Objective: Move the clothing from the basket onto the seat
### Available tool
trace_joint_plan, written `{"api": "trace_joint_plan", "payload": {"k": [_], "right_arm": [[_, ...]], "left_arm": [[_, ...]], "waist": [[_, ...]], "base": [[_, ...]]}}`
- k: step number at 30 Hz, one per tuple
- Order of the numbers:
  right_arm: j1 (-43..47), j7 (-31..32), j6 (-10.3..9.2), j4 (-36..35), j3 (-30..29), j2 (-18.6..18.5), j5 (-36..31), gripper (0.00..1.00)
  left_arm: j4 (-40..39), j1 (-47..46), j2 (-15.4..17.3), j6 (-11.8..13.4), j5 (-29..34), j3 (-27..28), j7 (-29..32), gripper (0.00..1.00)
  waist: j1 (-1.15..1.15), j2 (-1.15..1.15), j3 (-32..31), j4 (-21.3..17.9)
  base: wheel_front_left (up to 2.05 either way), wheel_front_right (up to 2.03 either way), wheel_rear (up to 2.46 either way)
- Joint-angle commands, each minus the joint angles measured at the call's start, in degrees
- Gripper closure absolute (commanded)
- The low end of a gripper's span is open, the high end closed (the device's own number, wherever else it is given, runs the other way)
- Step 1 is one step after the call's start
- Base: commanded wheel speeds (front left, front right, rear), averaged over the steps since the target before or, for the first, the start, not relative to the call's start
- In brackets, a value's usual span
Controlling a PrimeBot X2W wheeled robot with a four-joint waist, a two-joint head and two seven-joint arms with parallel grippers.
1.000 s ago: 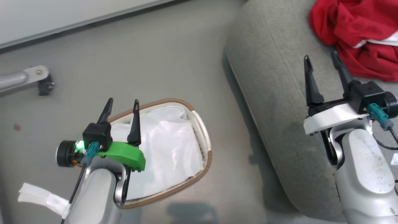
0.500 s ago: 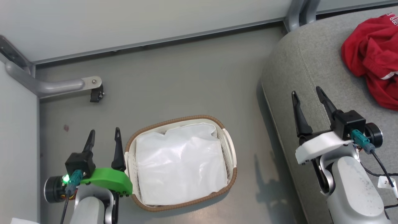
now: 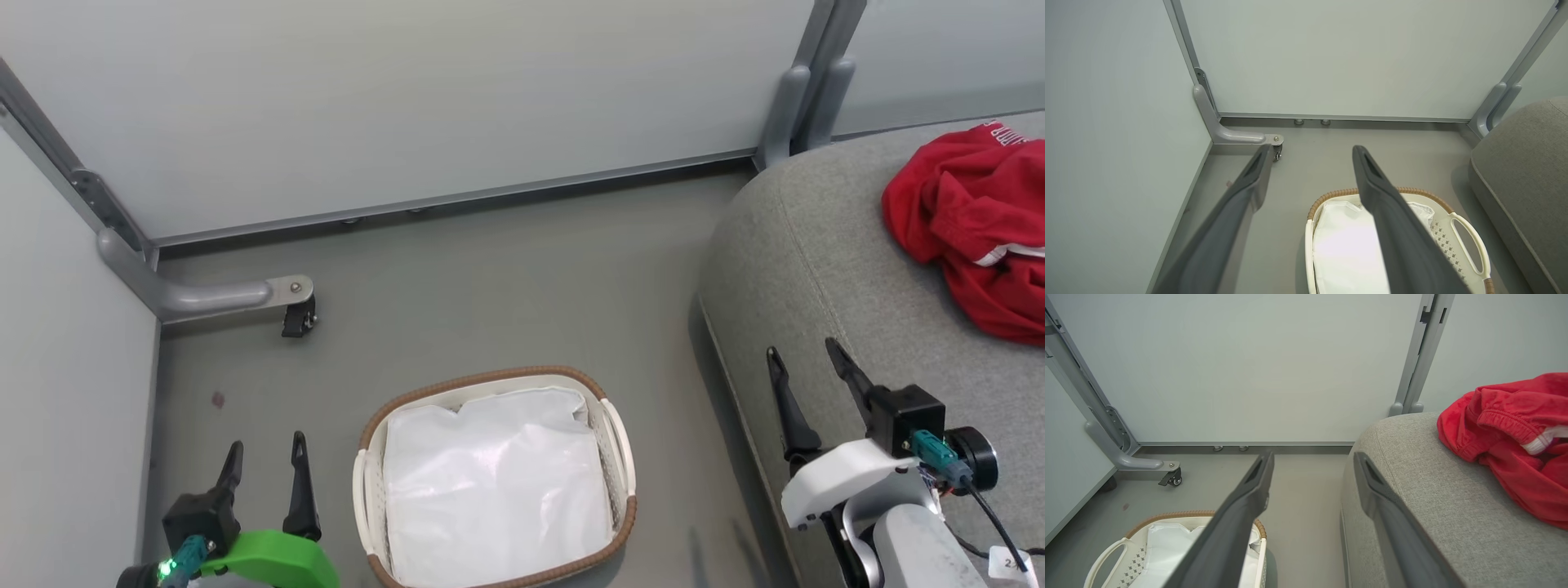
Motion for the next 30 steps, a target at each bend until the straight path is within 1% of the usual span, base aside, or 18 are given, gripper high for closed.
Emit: {"api": "trace_joint_plan", "payload": {"k": [1, 9, 12, 13, 18, 30], "right_arm": [[1.40, -0.11, -0.08, 0.16, -0.13, -0.17, 0.46, 0.00], [3.78, -0.11, -0.08, 0.64, -0.48, -0.16, 1.87, 0.00], [4.08, -0.11, -0.08, 0.82, -0.51, -0.17, 1.92, 0.00], [3.52, 0.00, 0.00, 0.75, -0.48, 0.01, 1.67, 1.00], [4.38, 0.52, 0.00, 2.97, -0.69, 0.50, 2.58, 1.00], [4.41, 3.95, -0.01, 1.29, -1.67, 0.40, 16.24, 1.00]], "left_arm": [[-0.37, 1.54, 0.02, 0.08, -0.67, 0.10, 0.03, 0.00], [-1.12, 4.91, 0.02, 0.43, -1.80, -0.64, 0.03, 0.00], [-1.45, 5.40, 0.04, -0.32, -2.30, -1.20, 0.03, 0.00], [-1.27, 4.89, -0.07, -0.14, -2.16, -1.20, 0.00, 1.00], [0.80, 4.82, -0.28, -0.13, -3.13, -0.88, 0.41, 1.00], [-1.19, 3.61, -0.24, -0.76, -15.50, 0.56, 3.85, 1.00]], "waist": [[0.00, 0.00, -1.64, 0.49], [0.00, 0.00, -3.60, 0.72], [0.00, 0.00, -4.04, 0.86], [0.00, 0.00, -3.97, 0.79], [0.00, 0.00, -4.02, 0.82], [0.00, 0.00, -4.08, 0.93]], "base": [[0.00, 0.00, 0.00], [0.00, 0.00, 0.00], [0.00, 0.00, 0.00], [0.00, 0.00, 0.00], [0.00, 0.00, 0.00], [0.00, 0.00, 0.00]]}}
